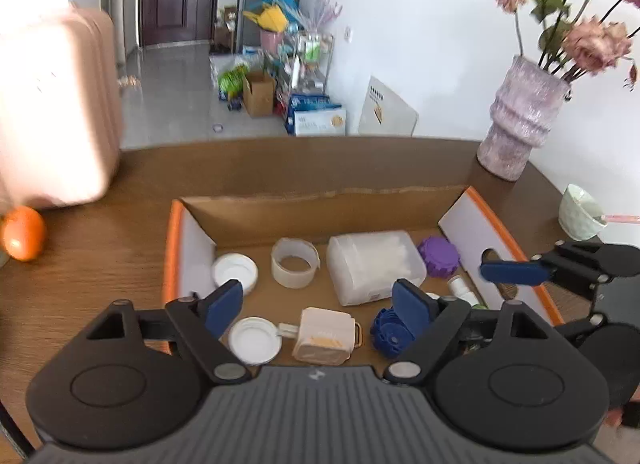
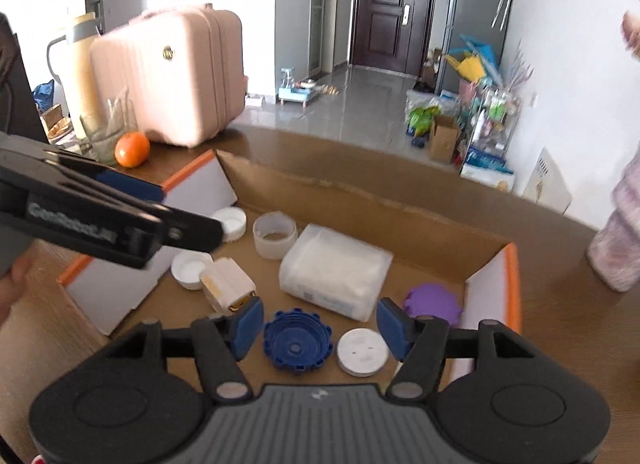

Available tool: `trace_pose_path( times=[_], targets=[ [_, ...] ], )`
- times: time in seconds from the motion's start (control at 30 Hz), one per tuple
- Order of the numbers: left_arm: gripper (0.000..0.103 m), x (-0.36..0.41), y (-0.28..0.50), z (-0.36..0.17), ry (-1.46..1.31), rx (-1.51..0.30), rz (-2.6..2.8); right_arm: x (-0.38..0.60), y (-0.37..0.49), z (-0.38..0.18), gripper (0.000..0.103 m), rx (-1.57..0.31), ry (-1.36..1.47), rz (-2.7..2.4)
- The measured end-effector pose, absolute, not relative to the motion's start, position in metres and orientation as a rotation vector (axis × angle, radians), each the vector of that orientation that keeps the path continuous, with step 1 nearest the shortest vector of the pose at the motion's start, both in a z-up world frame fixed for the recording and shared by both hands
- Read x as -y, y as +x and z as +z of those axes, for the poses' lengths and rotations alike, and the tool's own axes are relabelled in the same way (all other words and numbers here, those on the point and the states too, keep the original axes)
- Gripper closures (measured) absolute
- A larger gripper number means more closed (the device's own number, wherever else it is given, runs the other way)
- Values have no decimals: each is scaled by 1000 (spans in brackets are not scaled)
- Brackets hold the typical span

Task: Organize rigid objects
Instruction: 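Withdraw both tools from the box toward the red-and-white lint brush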

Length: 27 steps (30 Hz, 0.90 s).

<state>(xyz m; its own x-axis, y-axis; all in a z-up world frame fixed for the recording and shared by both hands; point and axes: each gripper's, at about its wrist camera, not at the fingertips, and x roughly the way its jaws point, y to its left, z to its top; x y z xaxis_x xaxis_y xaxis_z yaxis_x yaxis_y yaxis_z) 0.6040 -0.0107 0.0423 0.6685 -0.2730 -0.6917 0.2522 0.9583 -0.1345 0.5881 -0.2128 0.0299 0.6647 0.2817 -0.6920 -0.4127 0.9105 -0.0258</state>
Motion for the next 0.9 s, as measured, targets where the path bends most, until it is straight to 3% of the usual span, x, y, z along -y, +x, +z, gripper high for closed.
trace_pose_path(
  times=[0.13,0.4,0.5,0.57,0.63,0.9],
  targets=[
    [16,4,569,80,6,-732,-281,218,563,64,29,-698,-204,375],
    [13,-2,477,129,41,-576,-204,234,495,112,26,-580,-174,311],
    [13,0,439,138,50,-466,-157,241,462,128,23,-493,-146,286],
    [3,0,413,142,33,-381,-127,247,438,138,20,-423,-108,285],
    [3,3,388,143,31,-303,-103,253,416,143,14,-360,-72,288],
    [0,8,305,138,42,-148,-85,267,343,138,12,-153,9,255]
  ],
)
